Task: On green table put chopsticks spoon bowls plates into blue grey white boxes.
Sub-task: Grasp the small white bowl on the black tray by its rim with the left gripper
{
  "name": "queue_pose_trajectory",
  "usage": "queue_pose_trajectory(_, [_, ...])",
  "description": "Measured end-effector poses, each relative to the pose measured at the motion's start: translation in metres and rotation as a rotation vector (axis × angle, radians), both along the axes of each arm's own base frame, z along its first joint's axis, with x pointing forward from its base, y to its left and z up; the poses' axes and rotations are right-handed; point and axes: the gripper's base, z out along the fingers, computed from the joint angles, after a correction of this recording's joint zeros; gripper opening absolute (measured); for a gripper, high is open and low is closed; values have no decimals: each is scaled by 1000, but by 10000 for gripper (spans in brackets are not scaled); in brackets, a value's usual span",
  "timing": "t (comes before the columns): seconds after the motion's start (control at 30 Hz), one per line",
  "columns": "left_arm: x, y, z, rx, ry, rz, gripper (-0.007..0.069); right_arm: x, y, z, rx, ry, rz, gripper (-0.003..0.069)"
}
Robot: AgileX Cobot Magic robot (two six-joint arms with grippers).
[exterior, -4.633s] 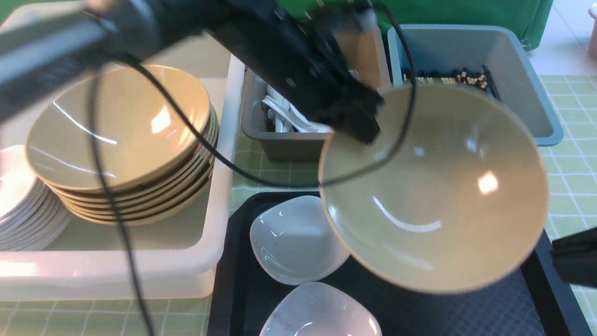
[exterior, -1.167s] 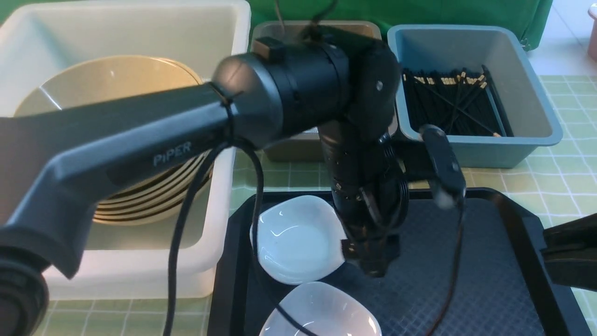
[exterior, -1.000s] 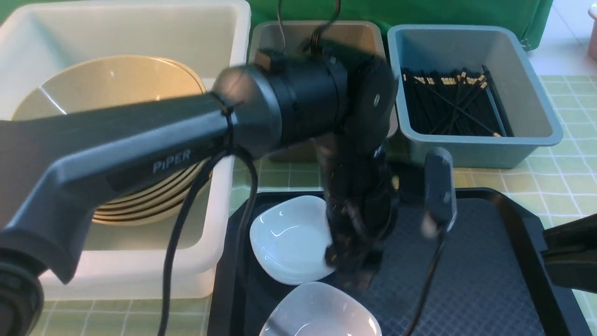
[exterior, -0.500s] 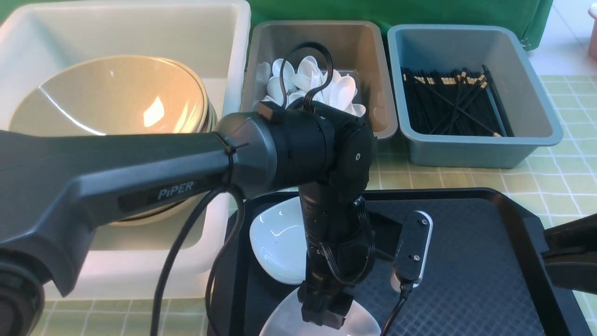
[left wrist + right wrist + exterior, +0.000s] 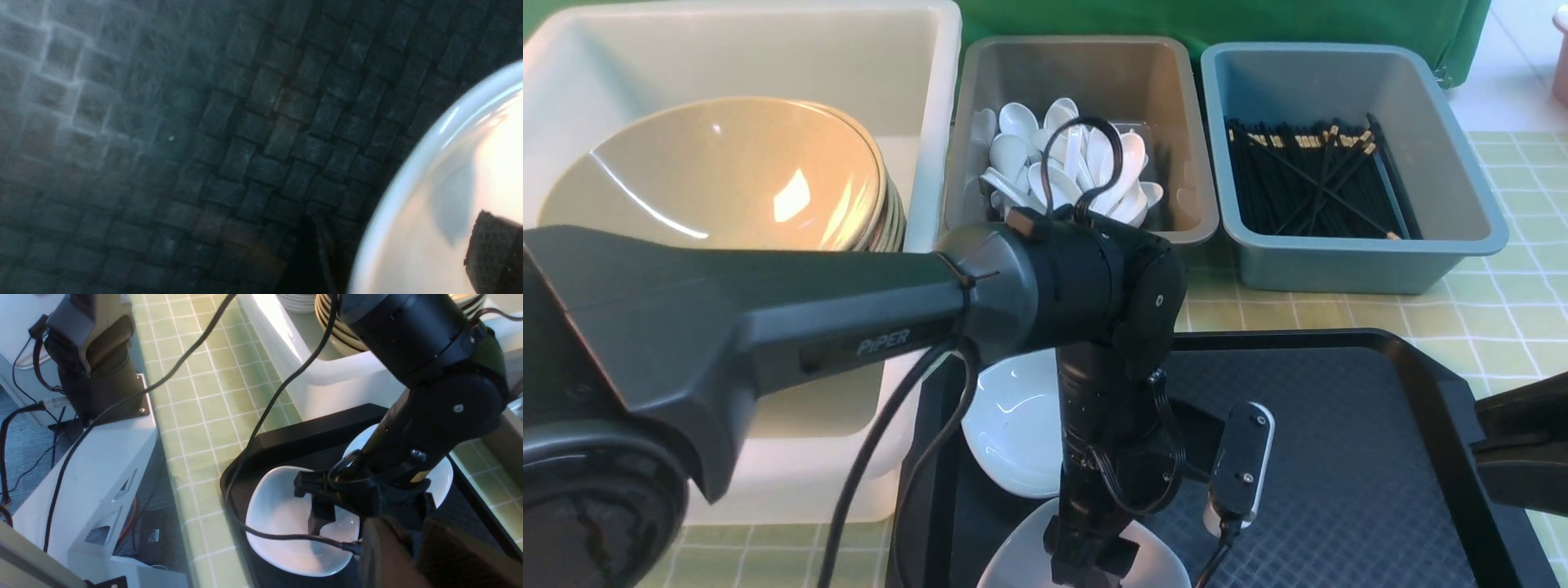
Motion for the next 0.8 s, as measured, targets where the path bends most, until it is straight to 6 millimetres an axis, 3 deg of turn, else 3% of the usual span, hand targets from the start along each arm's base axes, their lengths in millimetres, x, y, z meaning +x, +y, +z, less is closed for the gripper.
queue_pose_trajectory(0.13, [-1,-1,-2,1,22,17,354,0,0,0,0,0,0,150])
queue_pose_trajectory(0.23, [-2,0,-3,20,38,61,250,0,0,0,-3,2,2,152])
queue_pose_trajectory(0.33, [-3,2,-4,52,63,103,97,0,0,0,-2,2,2,152])
queue_pose_trajectory(0.6, [8,7,3,15,121,243,58,-1,0,-1,-5,5,5,160])
queue_pose_trajectory(0.7, [18,5,19,-65,150,349,13,-1,0,-1,-6,6,5,162])
queue_pose_trajectory(0.8, [36,6,45,-165,153,483,15,-1,0,-1,-6,6,5,164])
